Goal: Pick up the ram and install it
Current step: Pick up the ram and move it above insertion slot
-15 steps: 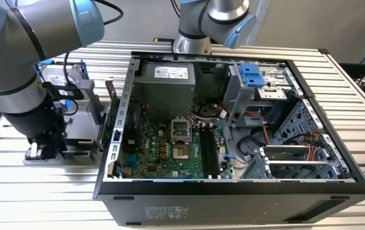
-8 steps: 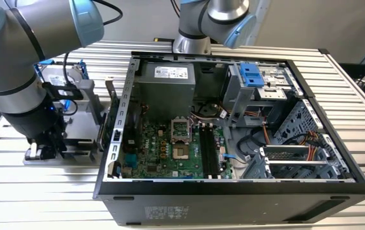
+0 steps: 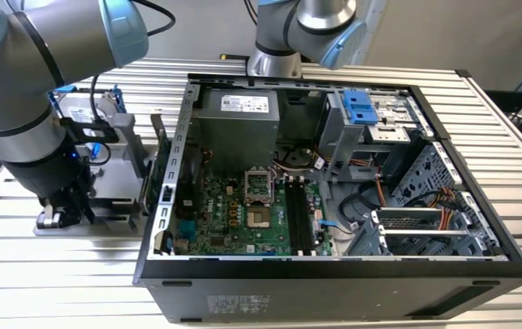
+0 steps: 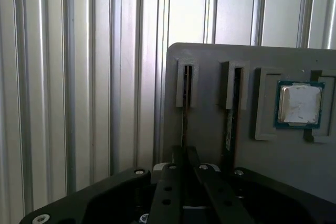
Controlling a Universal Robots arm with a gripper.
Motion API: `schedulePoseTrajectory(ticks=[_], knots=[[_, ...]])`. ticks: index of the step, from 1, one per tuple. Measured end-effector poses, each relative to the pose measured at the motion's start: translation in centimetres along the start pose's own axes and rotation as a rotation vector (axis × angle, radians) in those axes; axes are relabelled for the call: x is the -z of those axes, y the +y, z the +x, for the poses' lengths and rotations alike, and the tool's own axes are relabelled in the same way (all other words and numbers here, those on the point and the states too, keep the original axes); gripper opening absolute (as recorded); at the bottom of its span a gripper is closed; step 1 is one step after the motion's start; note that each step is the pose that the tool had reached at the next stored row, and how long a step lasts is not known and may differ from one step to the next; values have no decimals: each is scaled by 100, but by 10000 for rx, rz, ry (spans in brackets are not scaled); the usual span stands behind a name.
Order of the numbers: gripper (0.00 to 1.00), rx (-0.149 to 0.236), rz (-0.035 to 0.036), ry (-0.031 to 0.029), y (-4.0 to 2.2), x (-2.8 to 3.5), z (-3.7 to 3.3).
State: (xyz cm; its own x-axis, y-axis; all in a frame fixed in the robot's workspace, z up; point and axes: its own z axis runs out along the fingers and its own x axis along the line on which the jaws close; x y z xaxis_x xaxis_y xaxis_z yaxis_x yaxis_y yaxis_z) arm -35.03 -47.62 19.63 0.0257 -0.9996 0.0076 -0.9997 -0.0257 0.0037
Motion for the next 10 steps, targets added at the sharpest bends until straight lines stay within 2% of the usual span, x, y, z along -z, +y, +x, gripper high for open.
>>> schedulePoseTrajectory(ticks=[4,5,10], knots=[[0,-5,0,-6,0,2,-1],[0,-32,-1,-15,0,24,-1],[0,-70,-6,-17,1,246,1]])
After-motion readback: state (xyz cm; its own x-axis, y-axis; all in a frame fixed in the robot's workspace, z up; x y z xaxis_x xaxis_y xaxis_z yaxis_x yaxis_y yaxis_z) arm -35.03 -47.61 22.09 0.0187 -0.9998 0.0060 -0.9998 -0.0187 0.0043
